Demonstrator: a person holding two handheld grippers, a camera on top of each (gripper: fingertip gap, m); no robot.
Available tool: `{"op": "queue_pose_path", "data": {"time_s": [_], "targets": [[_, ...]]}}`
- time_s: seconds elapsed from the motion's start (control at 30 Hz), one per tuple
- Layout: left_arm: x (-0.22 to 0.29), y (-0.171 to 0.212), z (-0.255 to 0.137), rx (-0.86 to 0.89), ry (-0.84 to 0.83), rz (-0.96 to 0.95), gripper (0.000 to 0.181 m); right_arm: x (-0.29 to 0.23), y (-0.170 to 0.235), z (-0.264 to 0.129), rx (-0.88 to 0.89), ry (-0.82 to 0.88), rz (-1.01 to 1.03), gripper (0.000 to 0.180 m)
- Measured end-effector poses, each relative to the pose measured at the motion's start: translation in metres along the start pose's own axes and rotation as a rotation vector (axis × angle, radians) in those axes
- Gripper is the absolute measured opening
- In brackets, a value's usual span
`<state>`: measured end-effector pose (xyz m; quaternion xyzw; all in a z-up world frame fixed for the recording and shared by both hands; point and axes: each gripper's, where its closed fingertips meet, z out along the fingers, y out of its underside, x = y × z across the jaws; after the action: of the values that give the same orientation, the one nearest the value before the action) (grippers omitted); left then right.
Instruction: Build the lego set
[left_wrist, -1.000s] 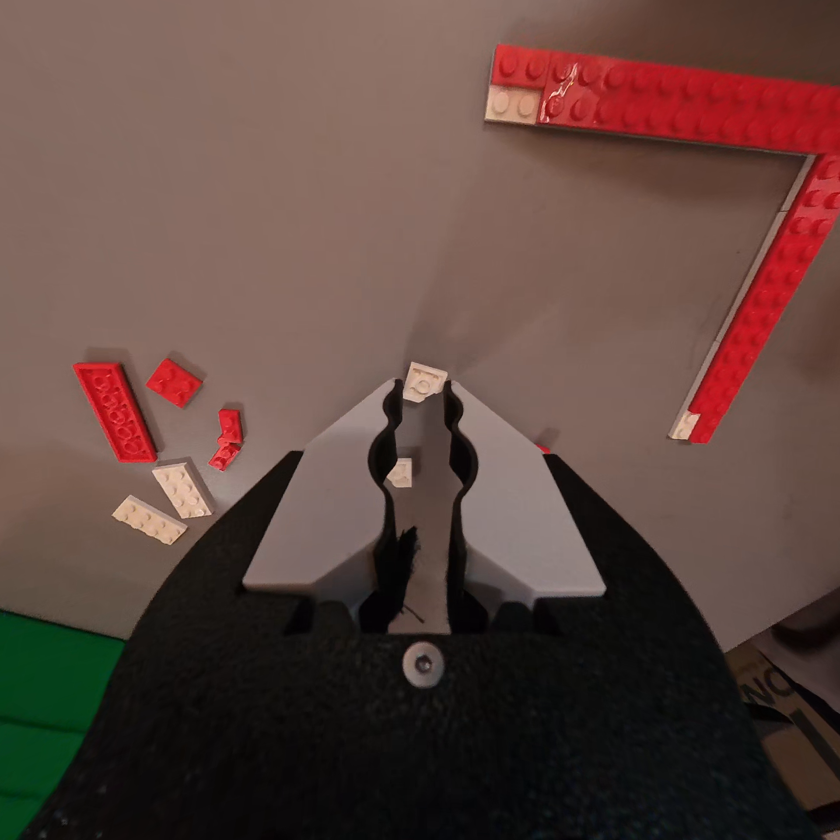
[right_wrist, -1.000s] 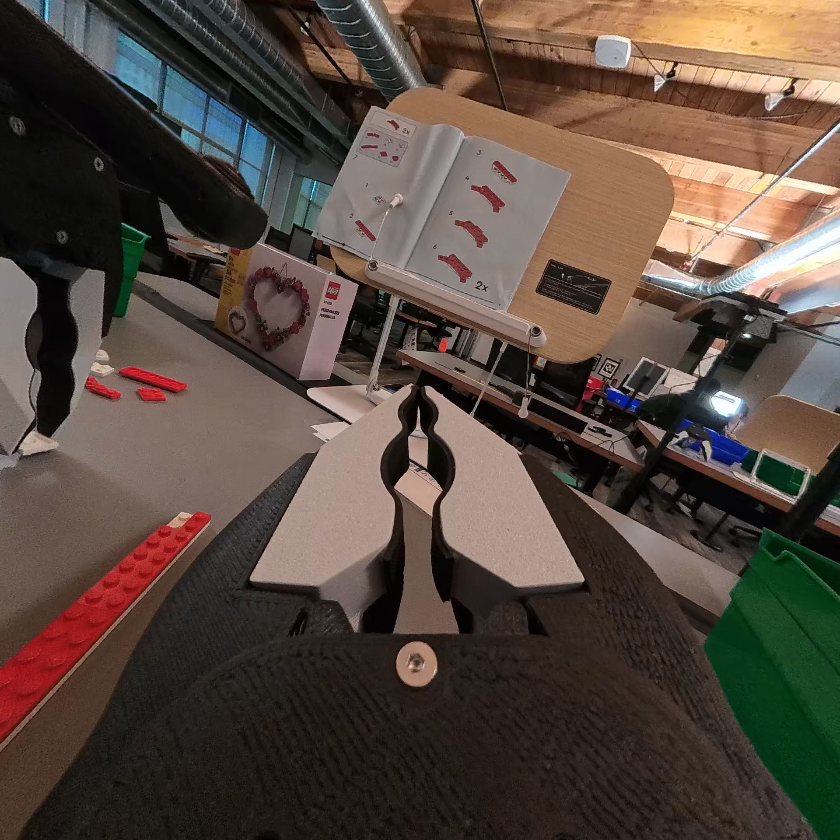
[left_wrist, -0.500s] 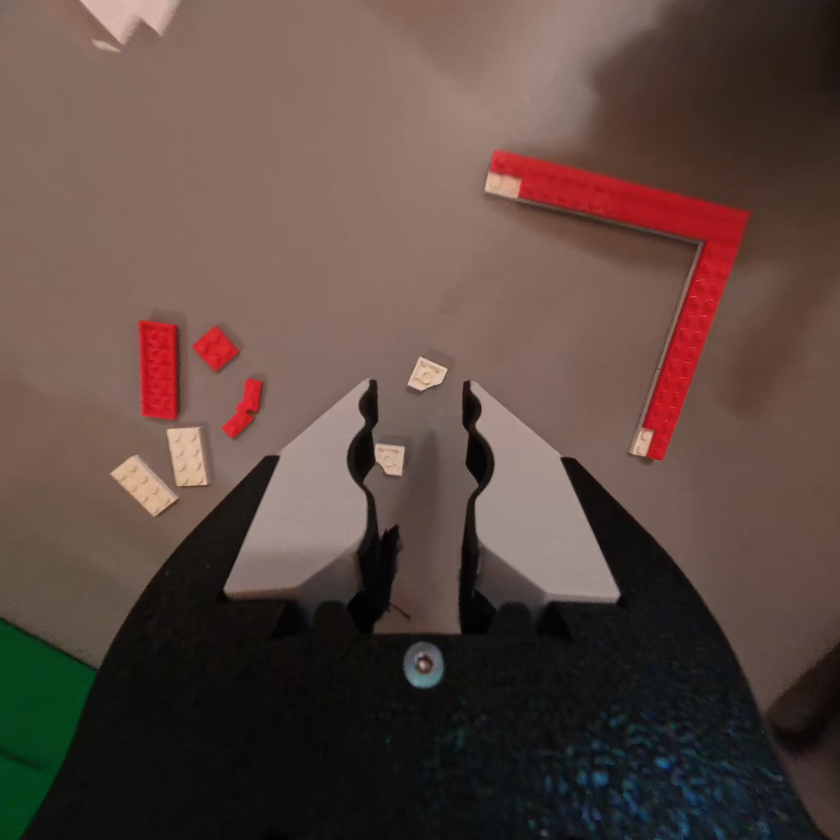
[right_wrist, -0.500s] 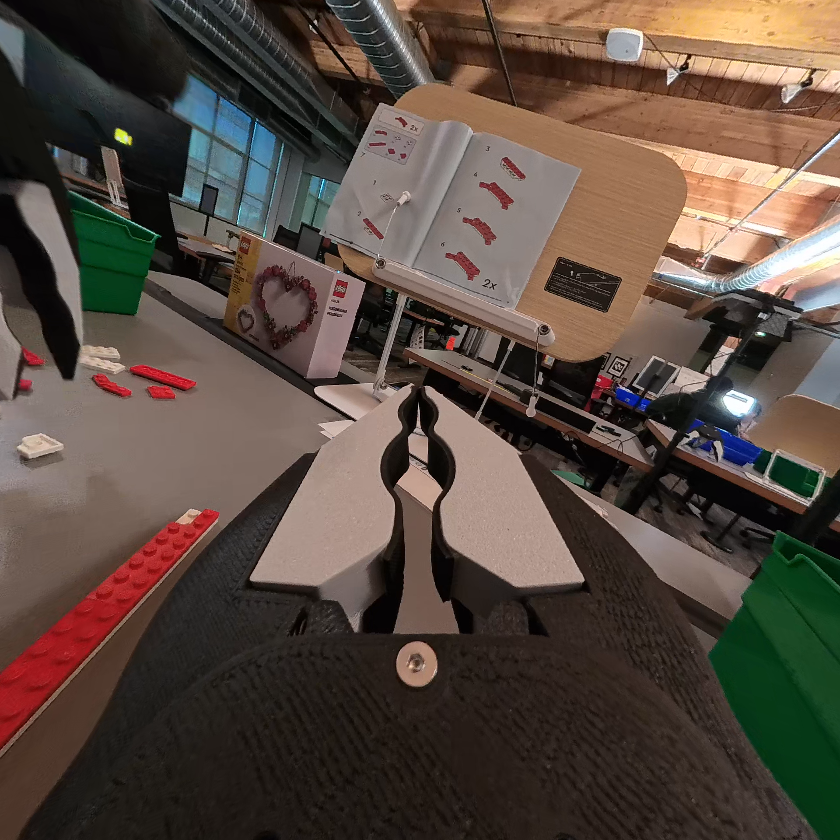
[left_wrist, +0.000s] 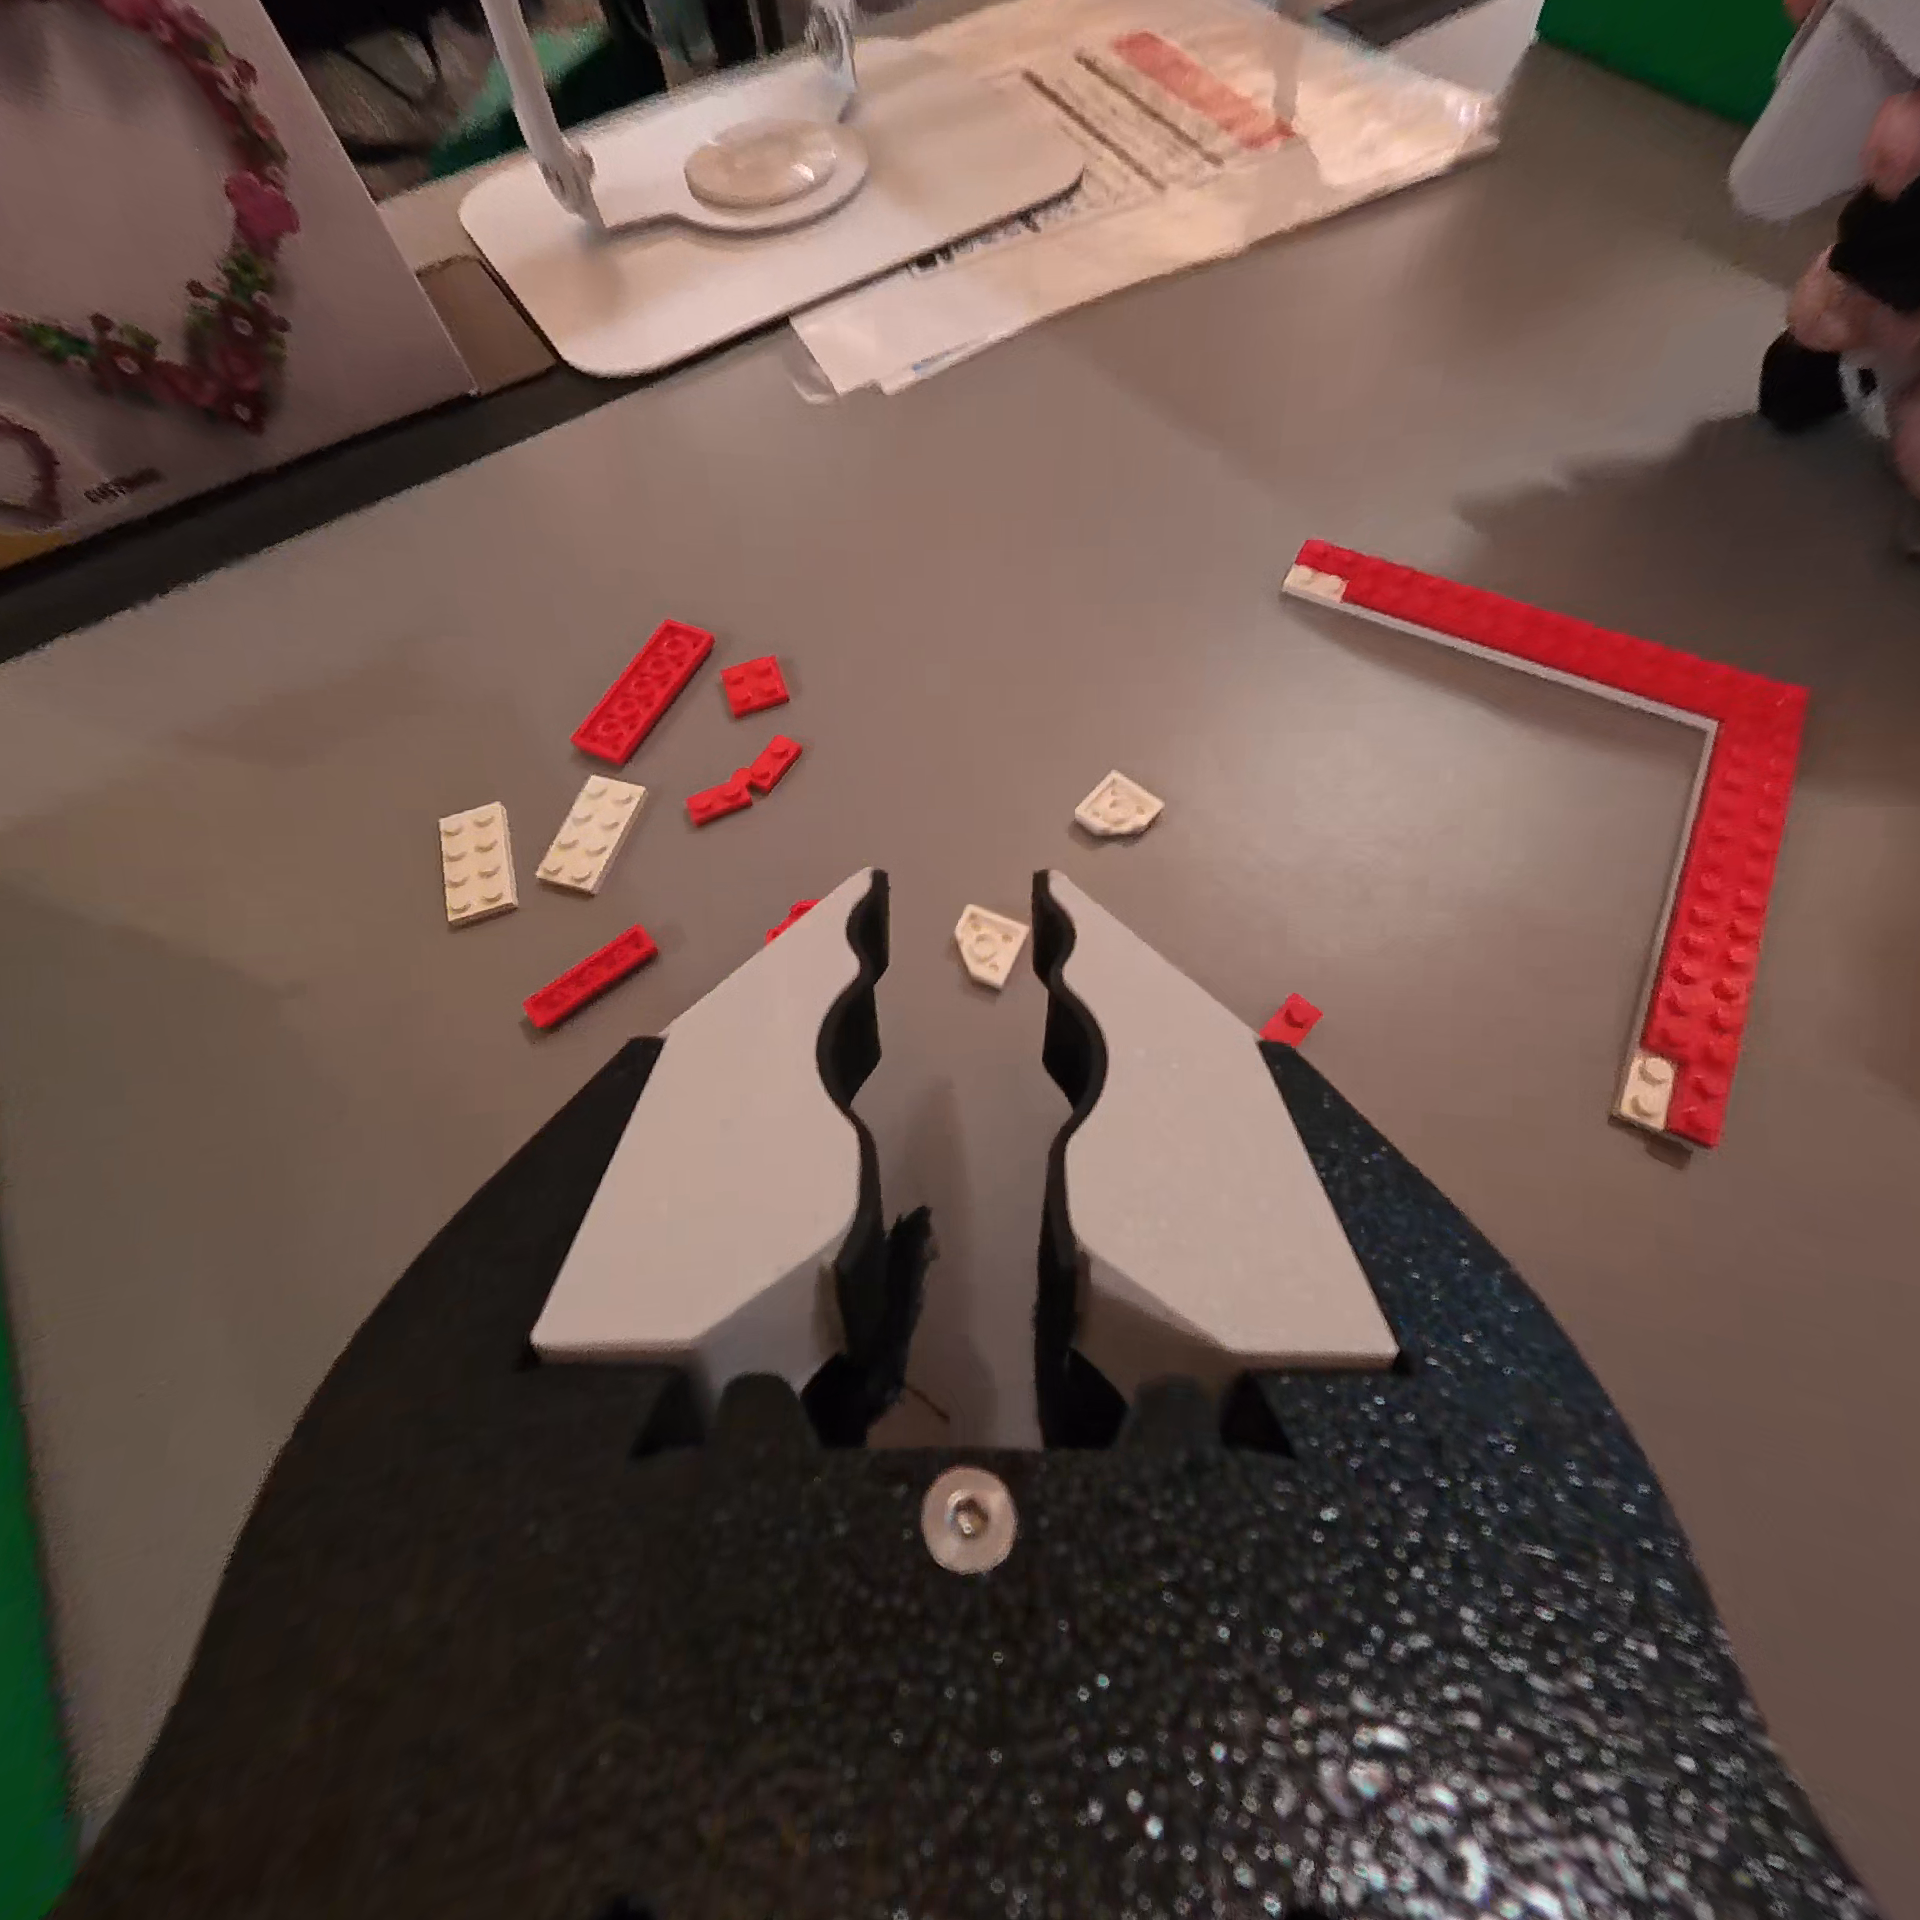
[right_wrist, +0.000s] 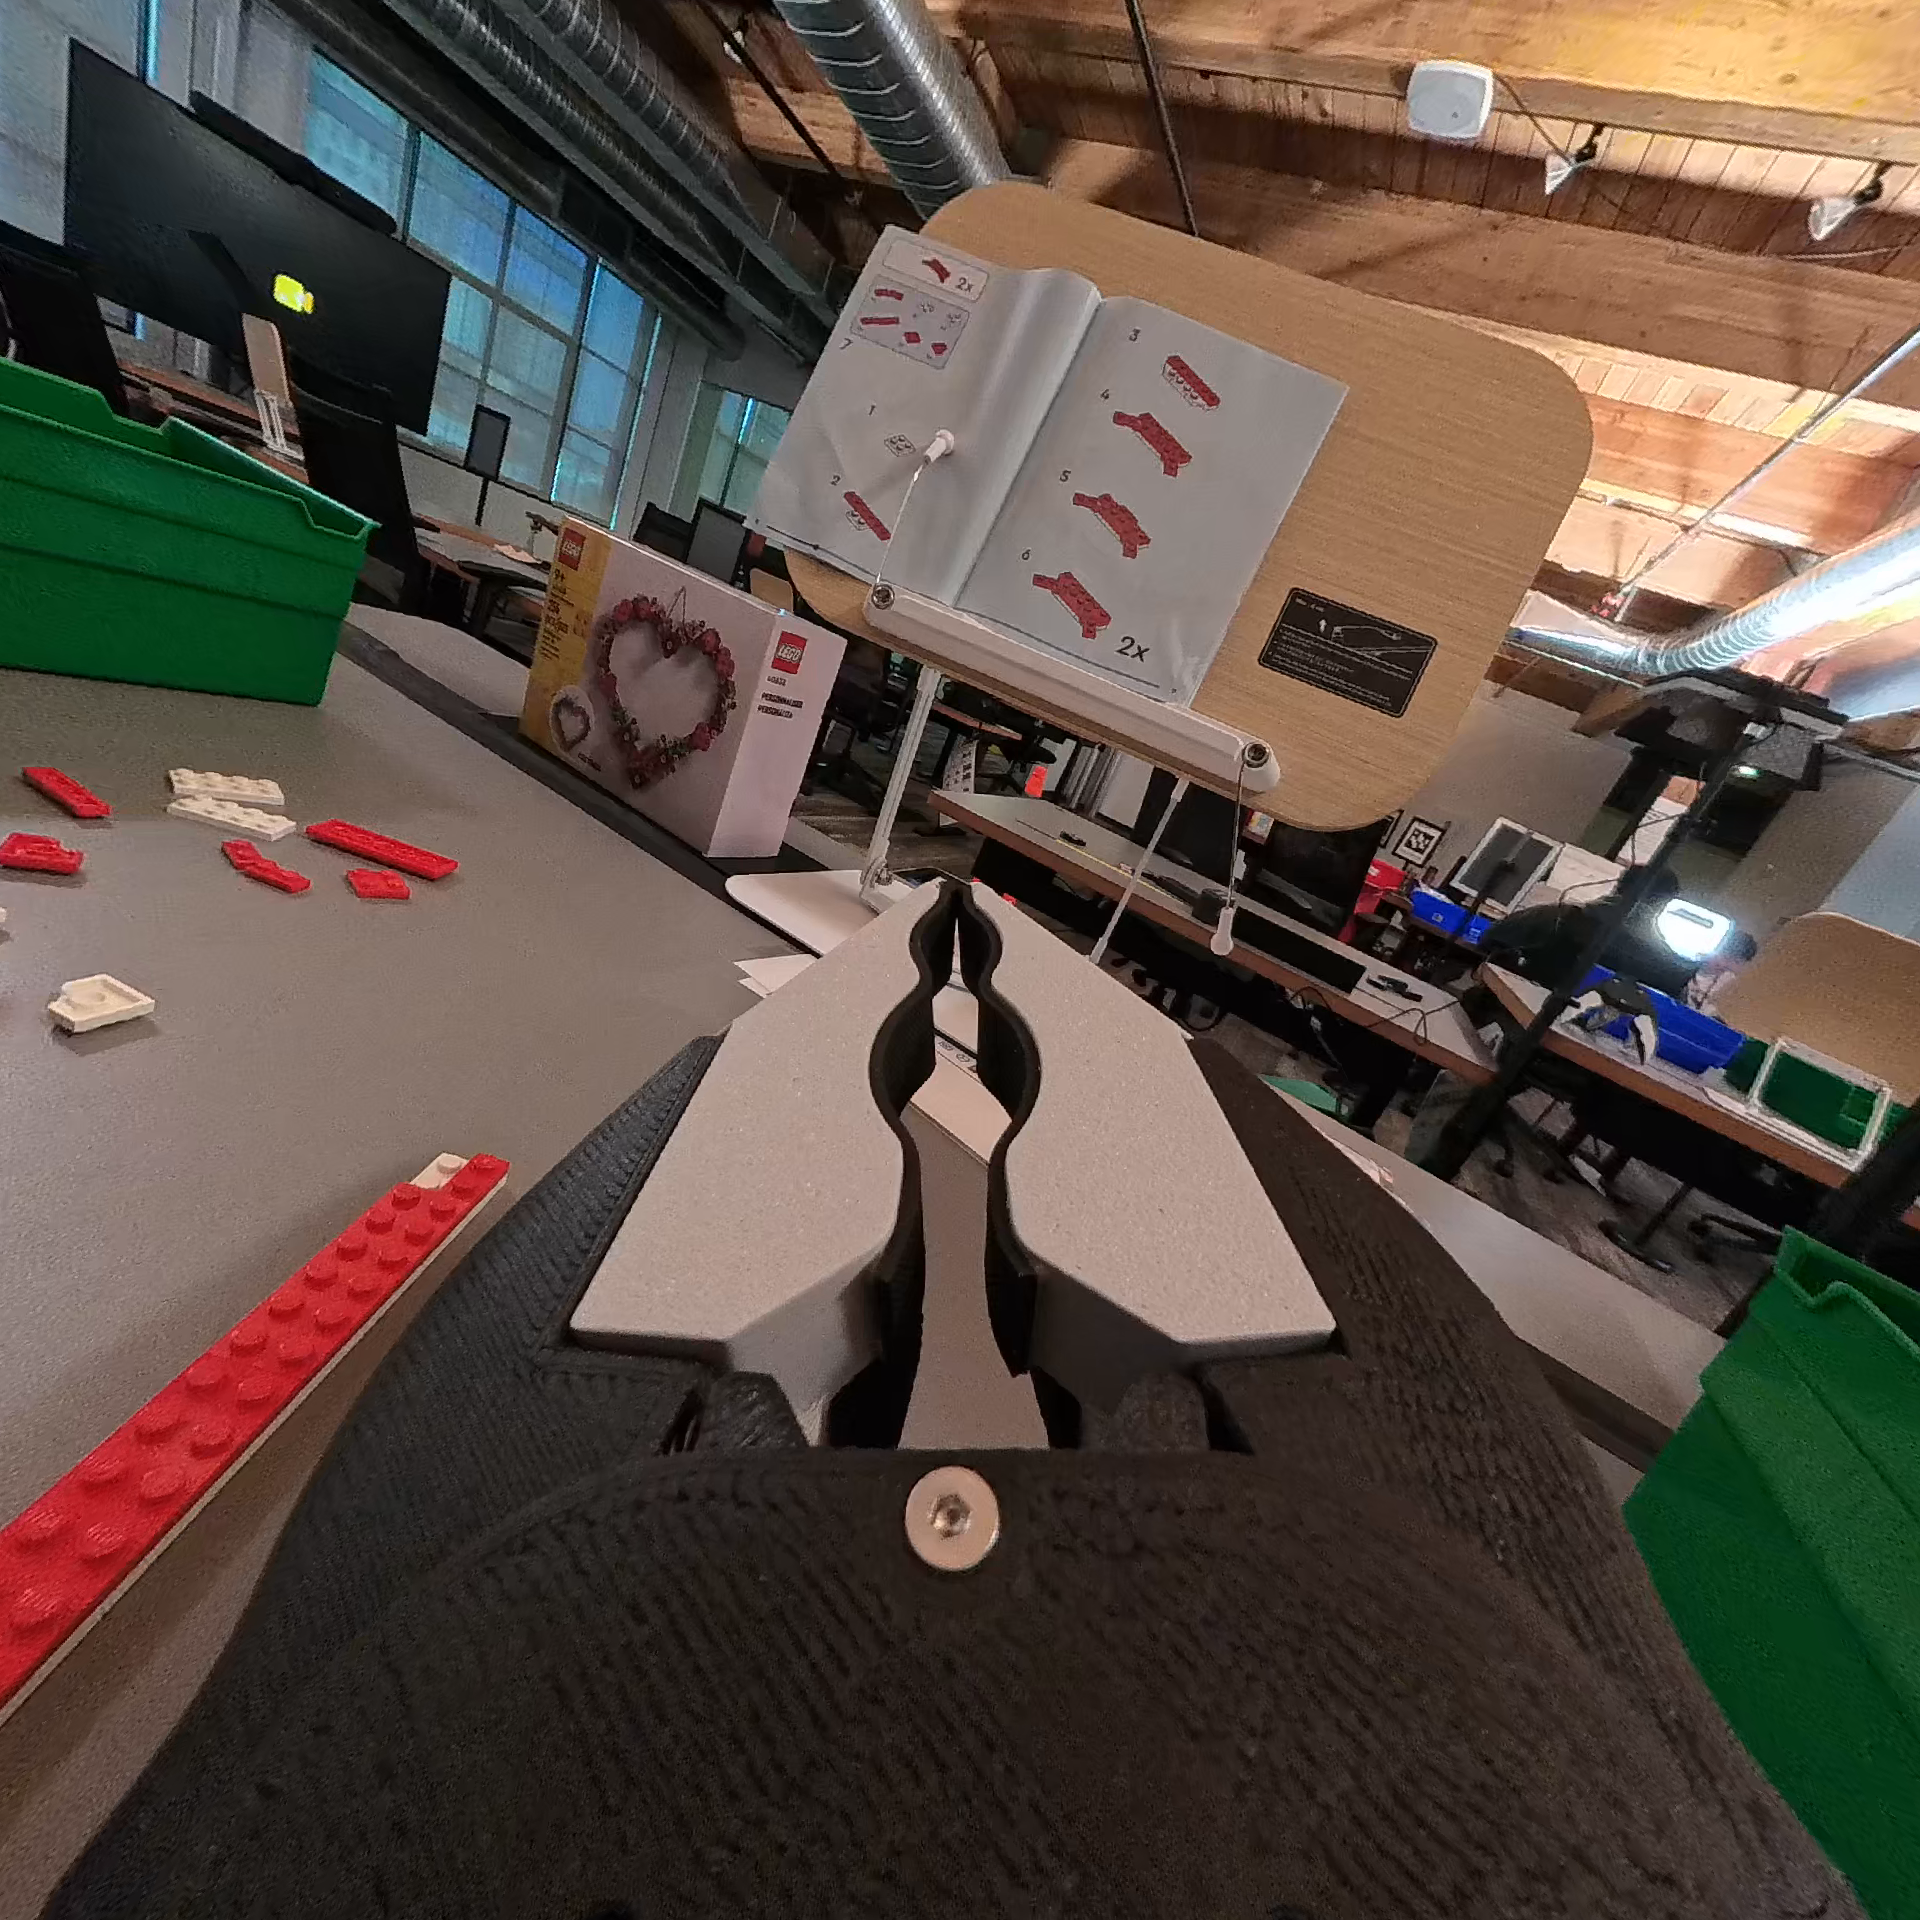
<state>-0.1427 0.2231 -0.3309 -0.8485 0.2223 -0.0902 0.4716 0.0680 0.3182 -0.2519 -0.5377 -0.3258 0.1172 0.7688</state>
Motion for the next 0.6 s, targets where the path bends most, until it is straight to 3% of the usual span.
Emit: {"op": "queue_pose_path", "data": {"time_s": [0.07, 0.33, 0.6], "targets": [[0.001, -0.004, -0.001, 0.056, -0.01, 0.005, 0.022, 0.0, 0.0, 0.0, -0.002, -0.001, -0.001, 0.0], [0.005, 0.027, 0.005, -0.038, 0.068, -0.083, 0.028, -0.001, 0.001, 0.0, -0.006, -0.004, -0.012, 0.0], [0.009, 0.032, 0.016, -0.077, 0.1, -0.097, 0.026, -0.003, 0.001, 0.0, -0.011, -0.005, -0.026, 0.0]]}}
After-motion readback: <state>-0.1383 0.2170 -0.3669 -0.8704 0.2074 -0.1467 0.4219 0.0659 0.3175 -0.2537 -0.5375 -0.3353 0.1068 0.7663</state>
